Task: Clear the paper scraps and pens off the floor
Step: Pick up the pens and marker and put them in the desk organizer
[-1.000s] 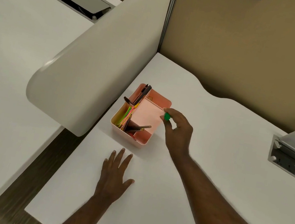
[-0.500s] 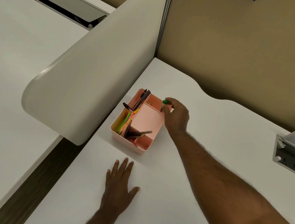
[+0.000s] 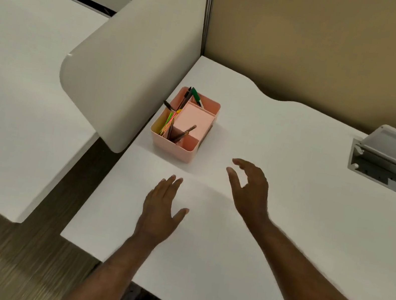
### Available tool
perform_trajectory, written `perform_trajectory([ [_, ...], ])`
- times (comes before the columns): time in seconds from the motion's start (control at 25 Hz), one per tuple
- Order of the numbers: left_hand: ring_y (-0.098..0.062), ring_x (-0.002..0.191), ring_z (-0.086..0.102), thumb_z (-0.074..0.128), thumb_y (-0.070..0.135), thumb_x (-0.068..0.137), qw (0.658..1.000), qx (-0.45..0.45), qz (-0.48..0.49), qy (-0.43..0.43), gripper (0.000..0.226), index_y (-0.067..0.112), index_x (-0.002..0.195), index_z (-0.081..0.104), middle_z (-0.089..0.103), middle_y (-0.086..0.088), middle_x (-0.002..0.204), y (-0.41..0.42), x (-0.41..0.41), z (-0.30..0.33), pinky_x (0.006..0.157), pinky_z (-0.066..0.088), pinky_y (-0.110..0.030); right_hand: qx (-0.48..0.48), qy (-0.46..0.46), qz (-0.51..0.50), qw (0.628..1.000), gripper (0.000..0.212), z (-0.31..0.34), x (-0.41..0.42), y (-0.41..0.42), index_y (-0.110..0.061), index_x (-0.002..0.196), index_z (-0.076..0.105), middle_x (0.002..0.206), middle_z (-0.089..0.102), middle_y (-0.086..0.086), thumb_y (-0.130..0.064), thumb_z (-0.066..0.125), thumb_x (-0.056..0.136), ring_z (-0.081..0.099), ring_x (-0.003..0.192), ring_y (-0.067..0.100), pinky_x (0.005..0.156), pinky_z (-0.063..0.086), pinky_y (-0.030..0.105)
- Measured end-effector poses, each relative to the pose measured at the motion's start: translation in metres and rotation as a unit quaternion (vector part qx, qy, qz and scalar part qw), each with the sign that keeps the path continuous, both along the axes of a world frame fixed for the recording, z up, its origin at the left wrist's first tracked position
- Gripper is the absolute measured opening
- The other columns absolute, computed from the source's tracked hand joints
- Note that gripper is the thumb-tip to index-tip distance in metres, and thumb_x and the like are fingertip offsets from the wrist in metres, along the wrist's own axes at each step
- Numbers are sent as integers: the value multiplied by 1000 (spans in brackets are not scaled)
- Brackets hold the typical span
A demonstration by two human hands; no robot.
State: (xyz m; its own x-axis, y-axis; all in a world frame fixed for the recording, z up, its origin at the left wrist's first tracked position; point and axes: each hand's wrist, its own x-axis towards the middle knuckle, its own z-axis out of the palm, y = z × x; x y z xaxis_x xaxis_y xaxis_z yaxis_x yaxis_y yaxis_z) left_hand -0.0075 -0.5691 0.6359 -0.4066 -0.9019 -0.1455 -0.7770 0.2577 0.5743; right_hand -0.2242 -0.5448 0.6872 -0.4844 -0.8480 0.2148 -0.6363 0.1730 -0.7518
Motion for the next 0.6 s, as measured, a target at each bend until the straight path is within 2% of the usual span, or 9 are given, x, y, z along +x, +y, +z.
perform_trajectory([
  [0.24,-21,144,26,64,40,87,997,-64,-38,15,73,22,148,27,33,-2,154,109,2,29,114,28,-47,0,53,40,998,24,-17,9,171,-22,109,65,113,69,-5,-25,69,86,62,110,16,89,49,47],
  [0.44,-22,141,30,67,37,86,996,-53,-43,57,71,20,146,32,34,-4,153,217,9,34,114,30,-48,16,28,5,999,25,-25,12,291,-21,111,64,119,67,-5,-23,69,86,57,117,17,95,47,38],
  [0.6,-20,141,28,70,36,83,997,-15,-69,27,73,28,144,31,22,1,158,298,21,41,112,33,-44,62,21,-4,998,26,-30,29,383,-18,111,65,126,64,-1,-21,69,85,55,120,16,100,45,39],
])
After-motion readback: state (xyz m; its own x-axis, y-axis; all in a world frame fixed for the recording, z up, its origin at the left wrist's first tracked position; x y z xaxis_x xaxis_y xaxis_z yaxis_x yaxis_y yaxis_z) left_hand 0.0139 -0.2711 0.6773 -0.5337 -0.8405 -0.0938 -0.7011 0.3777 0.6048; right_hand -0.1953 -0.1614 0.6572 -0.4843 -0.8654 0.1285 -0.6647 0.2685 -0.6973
